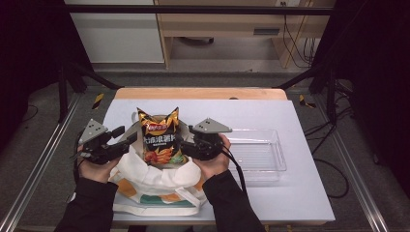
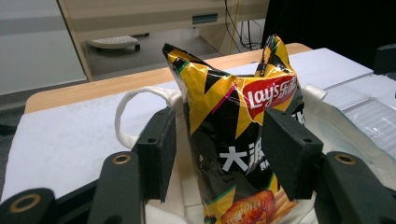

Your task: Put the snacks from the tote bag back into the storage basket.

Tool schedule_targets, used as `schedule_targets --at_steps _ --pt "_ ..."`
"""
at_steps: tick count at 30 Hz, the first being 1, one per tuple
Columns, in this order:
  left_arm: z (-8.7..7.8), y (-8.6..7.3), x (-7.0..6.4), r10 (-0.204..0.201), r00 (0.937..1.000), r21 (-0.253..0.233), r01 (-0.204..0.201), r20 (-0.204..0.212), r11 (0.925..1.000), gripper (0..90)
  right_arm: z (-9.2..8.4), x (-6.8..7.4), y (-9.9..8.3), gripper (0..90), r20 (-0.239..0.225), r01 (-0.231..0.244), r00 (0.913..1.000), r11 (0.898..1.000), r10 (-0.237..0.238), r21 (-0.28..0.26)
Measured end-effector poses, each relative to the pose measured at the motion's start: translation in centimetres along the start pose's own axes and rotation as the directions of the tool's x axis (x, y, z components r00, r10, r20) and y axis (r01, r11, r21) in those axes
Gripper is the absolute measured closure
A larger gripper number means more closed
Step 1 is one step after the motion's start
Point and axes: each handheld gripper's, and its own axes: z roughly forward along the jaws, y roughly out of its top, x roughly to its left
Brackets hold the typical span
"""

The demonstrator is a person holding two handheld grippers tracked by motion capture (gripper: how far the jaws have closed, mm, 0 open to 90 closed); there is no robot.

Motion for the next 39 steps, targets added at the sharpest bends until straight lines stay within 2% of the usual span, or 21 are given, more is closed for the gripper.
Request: schedule_targets --at_steps 14,24,29,34,38,39 --pt "2.7 0.2 -0.3 -0.014 0.9999 0.030 0.014 0.006 0.9995 46.2 2.4 -0.5 -0.1 44.4 0.028 -0.001 0.9996 0.999 0.000 0.044" --pt "3.8 -0.7 -0.5 0.000 1.0000 0.071 -0.001 0.009 0.9975 46.5 4.1 -0.3 -0.7 44.2 0.025 -0.008 0.9997 0.997 0.007 0.071" --pt "4.1 -1.2 -0.3 -0.002 1.0000 0.088 0.001 0.009 0.9961 48.2 5.4 -0.5 -1.1 47.4 0.033 -0.016 0.9994 0.995 0.012 0.099" --pt "4.3 -1.5 -0.3 -0.006 0.9999 0.098 0.004 0.015 0.9952 49.6 6.4 -0.6 -1.5 55.5 0.028 -0.016 0.9995 0.992 0.013 0.125" --pt "4.4 -1.5 -0.4 -0.006 0.9998 0.099 0.004 0.021 0.9951 50.1 6.5 -0.2 -1.5 67.4 0.021 -0.001 0.9998 0.992 -0.002 0.124" --pt "4.5 -1.6 -0.4 -0.004 0.9998 0.101 0.002 0.021 0.9949 50.1 6.5 -0.2 -1.5 72.8 0.019 -0.001 0.9998 0.992 -0.001 0.128"
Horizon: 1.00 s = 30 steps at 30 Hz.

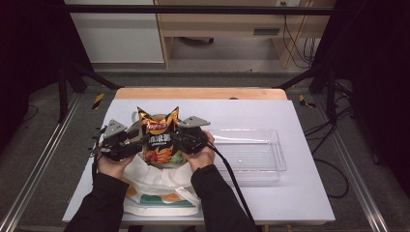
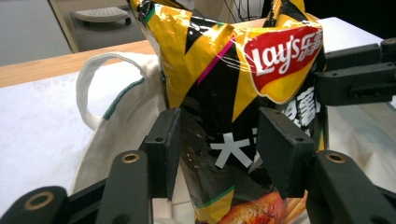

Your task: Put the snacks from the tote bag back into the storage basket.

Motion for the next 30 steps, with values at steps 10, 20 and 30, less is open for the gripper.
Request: schedule_targets --at_steps 10,20,30 --pt "0.1 0.0 0.1 -0.006 1.0000 -0.001 0.006 0.006 1.0000 48.2 -0.1 0.2 0.2 90.0 0.008 0.014 0.9999 0.999 -0.014 0.037" --pt "1.1 -0.2 -0.2 -0.019 0.9996 0.030 0.018 0.023 0.9994 55.2 -0.6 0.6 0.0 90.0 -0.027 0.036 0.9990 0.998 -0.035 0.043" --pt "1.4 -0.5 0.0 -0.052 0.9986 0.054 0.052 0.001 0.9972 89.8 -0.9 0.5 0.2 66.6 0.024 0.037 0.9991 0.999 -0.036 -0.022"
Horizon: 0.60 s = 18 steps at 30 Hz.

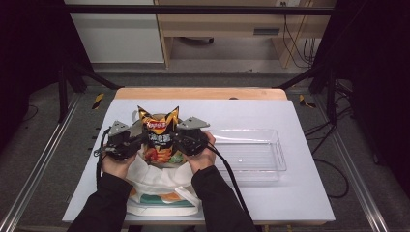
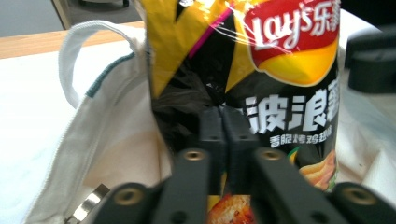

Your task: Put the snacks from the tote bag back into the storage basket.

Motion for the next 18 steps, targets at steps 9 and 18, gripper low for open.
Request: schedule_targets --at_steps 9,18 --pt "0.2 -0.3 -0.4 0.023 0.9997 0.019 -0.023 -0.002 0.9996 90.0 0.5 -0.1 0.2 41.6 0.004 -0.012 0.9999 0.999 0.012 -0.031" --pt "0.1 -0.4 0.0 0.015 0.9999 0.017 -0.015 -0.003 0.9997 90.0 2.5 0.8 0.6 78.8 0.043 0.015 0.9989 0.999 -0.016 0.036"
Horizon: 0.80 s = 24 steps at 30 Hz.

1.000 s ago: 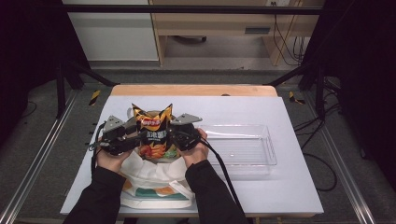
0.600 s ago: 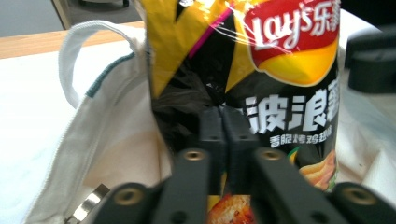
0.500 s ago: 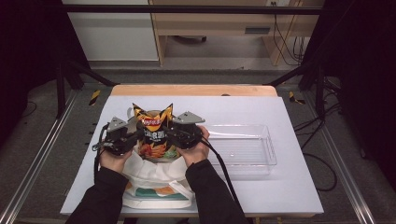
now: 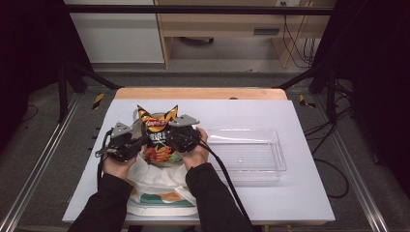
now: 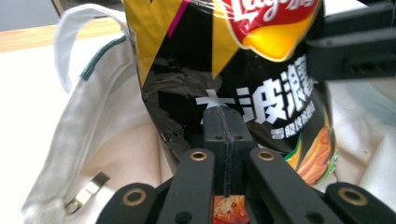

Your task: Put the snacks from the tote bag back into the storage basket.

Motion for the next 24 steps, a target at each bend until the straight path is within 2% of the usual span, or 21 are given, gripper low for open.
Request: schedule_targets --at_steps 1,3,5,7,9,12,14,15,17,21,24 --pt "-0.1 0.0 0.1 0.000 1.0000 0.001 0.000 0.003 1.0000 90.0 0.0 -0.1 0.0 86.2 0.005 -0.004 1.0000 1.000 0.004 0.007" --pt "-0.3 0.1 0.2 -0.008 1.0000 -0.011 0.008 -0.001 0.9999 89.9 0.2 -0.3 0.0 90.0 -0.005 -0.019 0.9998 0.999 0.019 0.026" --pt "-0.6 0.2 0.4 -0.019 0.9998 -0.026 0.019 0.001 0.9995 88.8 0.3 -0.3 -0.2 90.0 -0.009 -0.018 0.9998 0.999 0.018 0.038" --pt "-1.0 0.4 0.6 -0.024 0.9997 -0.045 0.024 0.003 0.9987 79.4 0.3 -0.3 -0.2 90.0 -0.012 -0.005 0.9999 0.999 0.006 0.044" --pt "-1.3 0.5 0.7 -0.032 0.9995 -0.066 0.032 0.004 0.9973 72.6 0.0 -0.3 -0.2 90.0 -0.020 -0.011 0.9997 0.999 0.012 0.036" --pt "-1.6 0.7 0.9 -0.037 0.9993 -0.082 0.037 -0.002 0.9960 67.9 -0.6 -0.5 0.0 89.3 -0.016 -0.010 0.9998 1.000 0.010 0.000" --pt "-1.7 0.7 0.9 -0.037 0.9993 -0.085 0.036 -0.011 0.9957 65.0 -1.1 -0.7 0.3 67.8 -0.013 -0.026 0.9996 0.999 0.025 -0.038" --pt "-1.7 0.7 0.9 -0.038 0.9992 -0.086 0.037 -0.012 0.9956 63.8 -1.3 -0.9 0.5 64.0 -0.012 -0.034 0.9994 0.998 0.033 -0.049" --pt "-1.7 0.7 1.0 -0.034 0.9993 -0.086 0.032 -0.018 0.9958 61.3 -1.4 -1.2 0.9 50.9 0.004 -0.030 0.9995 0.997 0.030 -0.077" --pt "-1.8 0.6 1.1 -0.028 0.9990 -0.084 0.025 -0.035 0.9962 56.7 -1.3 -1.5 1.6 35.8 0.032 -0.045 0.9983 0.993 0.048 -0.106" --pt "-1.8 0.6 1.3 -0.033 0.9986 -0.080 0.029 -0.043 0.9963 55.4 -1.1 -1.5 2.3 30.5 0.020 -0.059 0.9979 0.992 0.062 -0.114"
